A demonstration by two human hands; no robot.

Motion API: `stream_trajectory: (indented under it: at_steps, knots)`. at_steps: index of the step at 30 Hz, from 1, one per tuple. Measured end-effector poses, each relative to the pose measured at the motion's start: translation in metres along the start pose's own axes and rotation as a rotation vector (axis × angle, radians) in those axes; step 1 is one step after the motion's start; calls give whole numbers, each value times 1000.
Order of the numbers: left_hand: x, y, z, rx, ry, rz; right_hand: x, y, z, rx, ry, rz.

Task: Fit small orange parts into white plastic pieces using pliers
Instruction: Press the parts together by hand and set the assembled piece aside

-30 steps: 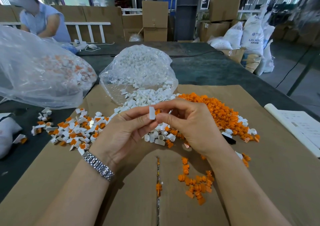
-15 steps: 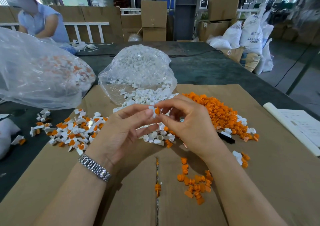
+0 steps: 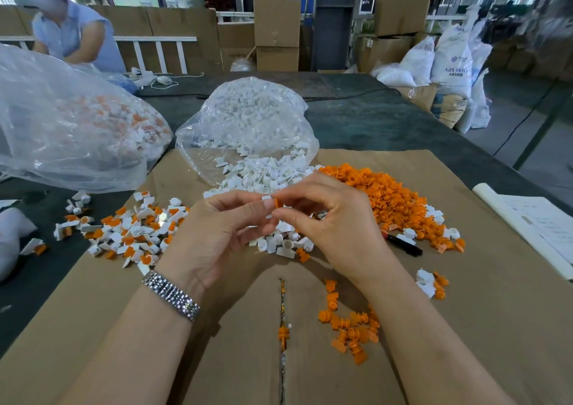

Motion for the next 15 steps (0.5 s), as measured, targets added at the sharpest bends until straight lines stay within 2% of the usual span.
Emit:
stream_trajectory:
  at_steps: [6,9,11,13,15]
  knots:
    - [-2,0,0,-4,46,18,0,2,-3,15,-9,-9]
    - [-3,-1,0,1,59,20,0,2,0,8,-51,-82]
    - [-3,-2,1,6,69,20,0,7,10,69,-46,-224]
    - [-4,-2,2,22,82,28,4,16,24,312,-44,-451]
    - [-5,-2,4,49,88,36,11,25,35,534,-147,-735]
Point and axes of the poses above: each hand's wrist, its own x-axis away from the middle knuckle, its own z-axis out of the back of the hand, y = z × x, the point moved 2 cm from there along -x, towards the middle knuckle, and after that the axes turned 14 degrees about -y, right-handed, at the moved point
